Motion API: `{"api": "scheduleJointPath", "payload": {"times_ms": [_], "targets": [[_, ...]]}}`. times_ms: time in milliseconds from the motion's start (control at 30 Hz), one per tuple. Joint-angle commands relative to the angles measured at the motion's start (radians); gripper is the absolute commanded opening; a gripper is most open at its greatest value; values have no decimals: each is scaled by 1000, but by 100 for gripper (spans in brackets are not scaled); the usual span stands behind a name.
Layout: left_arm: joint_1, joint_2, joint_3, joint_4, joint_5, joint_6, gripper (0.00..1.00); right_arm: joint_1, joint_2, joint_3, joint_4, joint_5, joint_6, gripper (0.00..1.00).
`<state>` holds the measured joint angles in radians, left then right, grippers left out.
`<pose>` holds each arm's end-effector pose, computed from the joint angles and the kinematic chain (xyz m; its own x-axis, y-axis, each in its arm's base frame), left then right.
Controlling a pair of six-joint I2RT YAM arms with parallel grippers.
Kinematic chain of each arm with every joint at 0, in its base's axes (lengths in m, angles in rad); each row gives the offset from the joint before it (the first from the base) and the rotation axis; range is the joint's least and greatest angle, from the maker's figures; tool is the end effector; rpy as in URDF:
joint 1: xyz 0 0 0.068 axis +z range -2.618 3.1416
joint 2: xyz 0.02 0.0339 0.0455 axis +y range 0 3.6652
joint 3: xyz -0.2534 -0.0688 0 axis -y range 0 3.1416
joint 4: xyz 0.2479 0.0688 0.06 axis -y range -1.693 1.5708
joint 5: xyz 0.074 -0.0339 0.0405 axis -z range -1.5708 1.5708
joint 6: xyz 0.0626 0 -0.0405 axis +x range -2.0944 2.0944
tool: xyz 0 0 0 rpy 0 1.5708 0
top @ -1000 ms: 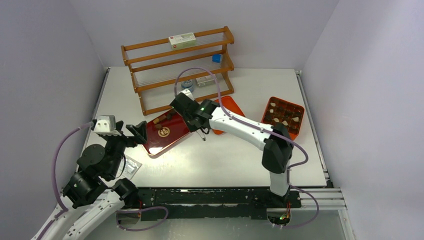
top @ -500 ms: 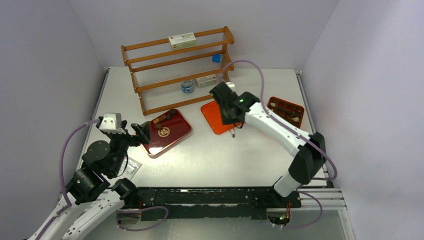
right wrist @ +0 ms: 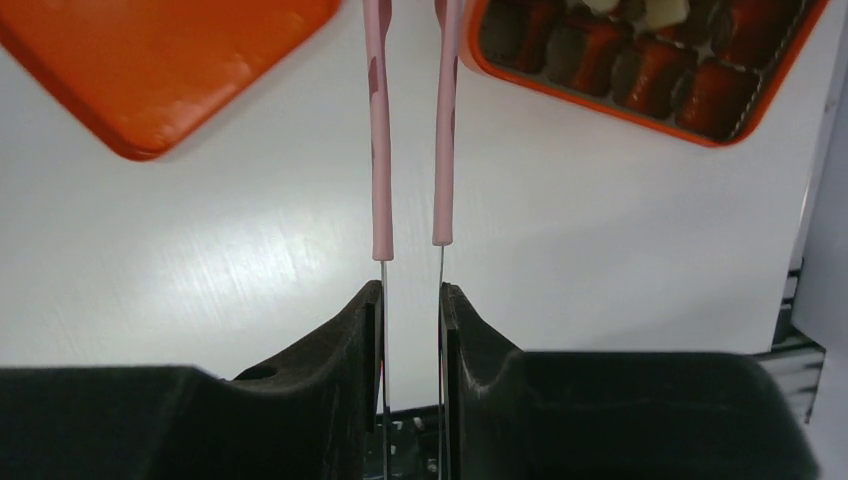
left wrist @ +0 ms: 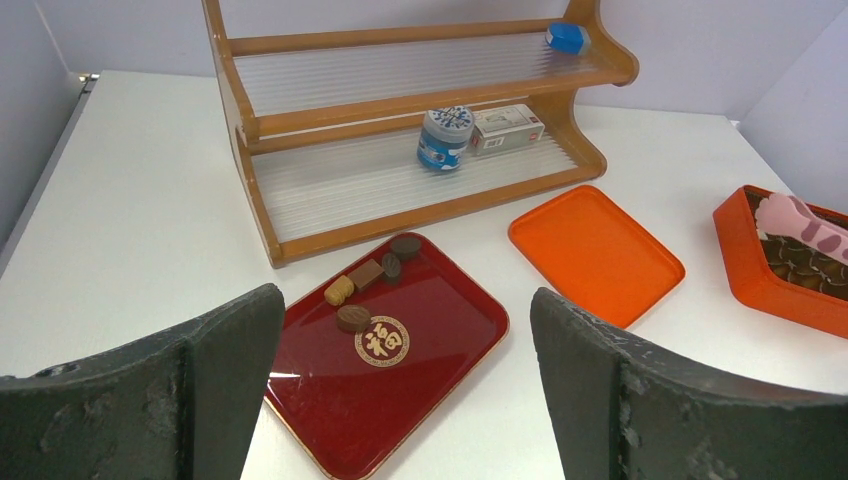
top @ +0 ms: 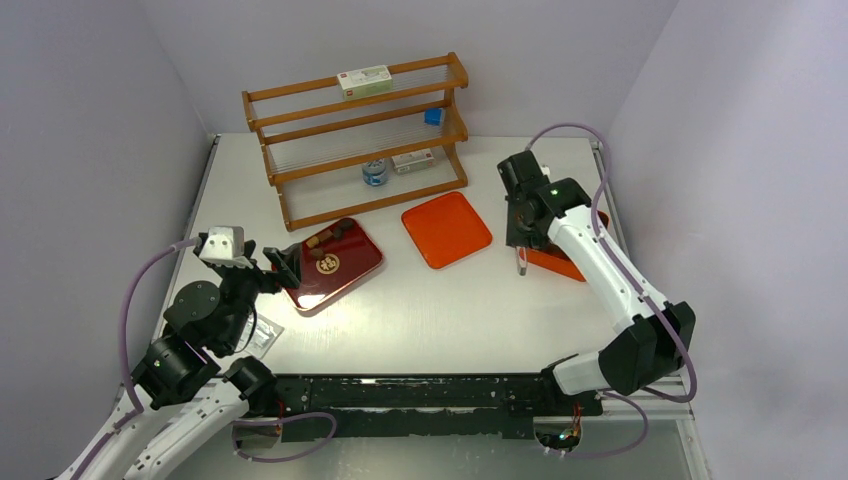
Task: Pack the chocolate
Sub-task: Place the fake chocolate in the packing bottle.
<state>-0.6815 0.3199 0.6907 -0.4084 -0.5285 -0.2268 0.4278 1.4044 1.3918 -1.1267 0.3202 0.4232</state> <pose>0.1105 -0.0490 0.3341 -0.0628 -0.1991 -0.9780 0.1422 0.9681 -0.2062 0.2652 0.0993 0.2991 -0.8661 0.0335 -0.4987 0.0896 0.9920 -0.0889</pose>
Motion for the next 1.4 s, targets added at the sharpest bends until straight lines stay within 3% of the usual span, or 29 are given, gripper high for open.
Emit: {"api": "scheduleJointPath", "payload": {"times_ms": [0,533,1033,1367], "targets": [[9,0,13,27,16,12,98,-62,-32,-48,-18,-37,-30,27],[8,-13,13,23,18,9,98,-155,-54,-142,-7,-7,-53,28],[8,-18,12,22,17,7,98,-166,-47,-160,4,-4,-56,37],[8,-18,13,22,15,7,98,-167,-53,-145,-5,1,-55,37]]}}
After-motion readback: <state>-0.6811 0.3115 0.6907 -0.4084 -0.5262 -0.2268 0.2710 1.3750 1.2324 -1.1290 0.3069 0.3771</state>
